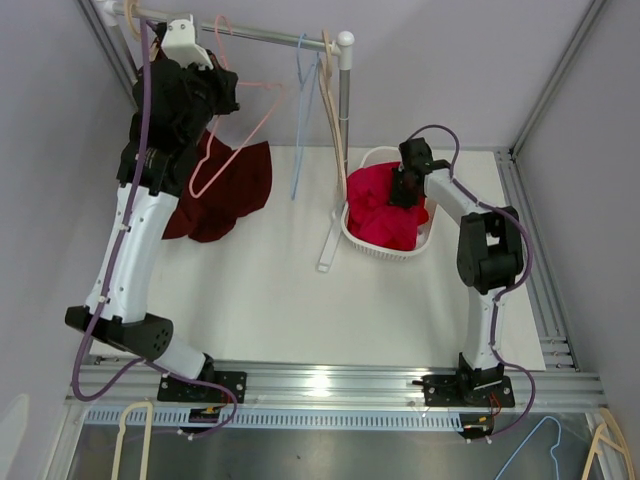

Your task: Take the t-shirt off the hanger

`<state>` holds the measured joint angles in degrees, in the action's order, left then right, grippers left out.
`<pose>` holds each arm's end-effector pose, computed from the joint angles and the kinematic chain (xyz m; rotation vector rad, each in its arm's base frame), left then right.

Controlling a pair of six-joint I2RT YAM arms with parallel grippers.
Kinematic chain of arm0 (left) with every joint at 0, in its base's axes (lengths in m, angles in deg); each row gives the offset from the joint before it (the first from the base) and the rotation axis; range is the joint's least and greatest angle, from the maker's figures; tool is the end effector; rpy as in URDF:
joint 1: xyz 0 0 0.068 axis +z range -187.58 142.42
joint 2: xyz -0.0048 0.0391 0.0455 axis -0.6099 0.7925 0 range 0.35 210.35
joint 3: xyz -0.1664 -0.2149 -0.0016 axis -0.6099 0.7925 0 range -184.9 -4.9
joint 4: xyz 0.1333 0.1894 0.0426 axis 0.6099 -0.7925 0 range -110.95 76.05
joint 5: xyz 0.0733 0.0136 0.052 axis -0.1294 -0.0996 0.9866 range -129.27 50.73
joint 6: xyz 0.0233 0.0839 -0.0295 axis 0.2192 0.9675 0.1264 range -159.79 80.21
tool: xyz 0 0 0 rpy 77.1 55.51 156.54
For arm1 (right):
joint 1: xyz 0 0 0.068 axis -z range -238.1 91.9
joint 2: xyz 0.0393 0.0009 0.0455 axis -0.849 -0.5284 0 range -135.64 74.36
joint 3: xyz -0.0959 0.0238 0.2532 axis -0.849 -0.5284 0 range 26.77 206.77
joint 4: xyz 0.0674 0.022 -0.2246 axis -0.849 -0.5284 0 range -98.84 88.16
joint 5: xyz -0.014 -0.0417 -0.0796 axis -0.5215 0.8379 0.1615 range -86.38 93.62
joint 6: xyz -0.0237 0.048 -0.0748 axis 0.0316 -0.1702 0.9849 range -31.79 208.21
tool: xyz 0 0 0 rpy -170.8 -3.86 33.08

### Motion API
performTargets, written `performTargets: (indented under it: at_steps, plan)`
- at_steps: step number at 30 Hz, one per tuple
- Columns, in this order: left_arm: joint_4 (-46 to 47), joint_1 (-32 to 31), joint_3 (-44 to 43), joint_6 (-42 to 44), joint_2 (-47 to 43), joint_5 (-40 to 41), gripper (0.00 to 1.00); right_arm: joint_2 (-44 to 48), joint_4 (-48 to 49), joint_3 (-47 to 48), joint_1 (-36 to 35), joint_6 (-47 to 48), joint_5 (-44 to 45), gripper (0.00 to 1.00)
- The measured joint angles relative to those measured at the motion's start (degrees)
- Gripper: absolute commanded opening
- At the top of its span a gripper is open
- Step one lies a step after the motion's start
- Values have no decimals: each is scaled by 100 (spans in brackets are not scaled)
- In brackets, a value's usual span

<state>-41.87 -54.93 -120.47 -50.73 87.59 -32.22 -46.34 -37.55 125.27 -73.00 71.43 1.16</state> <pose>0.3141 -0.0875 0.5331 -0.0095 1.5711 -0.2922 0.4447 0.1219 0.1804 0.0268 2.6023 0.2579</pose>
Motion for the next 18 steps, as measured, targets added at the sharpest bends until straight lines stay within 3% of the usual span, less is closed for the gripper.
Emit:
performTargets:
  at_steps: [2, 4, 8, 10, 12, 18]
  plan:
    - [105, 0, -63, 42, 0, -153, 1, -15, 133, -105, -2, -11, -9, 5]
    - [188, 0, -138, 55, 11, -275, 1, -4, 203, -153, -2, -24, -26, 20]
    - [295, 0, -354, 68, 103, -442, 1, 190, 479, -439, -2, -79, 11, 36]
    - [334, 0, -396, 92, 155, -474, 1, 315, 542, -566, -9, -109, 96, 50]
    - [341, 0, -413, 96, 216, -487, 1, 444, 501, -614, -17, -136, 210, 57]
    - [317, 0, -584, 101, 498, -535, 1, 920, -76, -610, -9, -114, 802, 61]
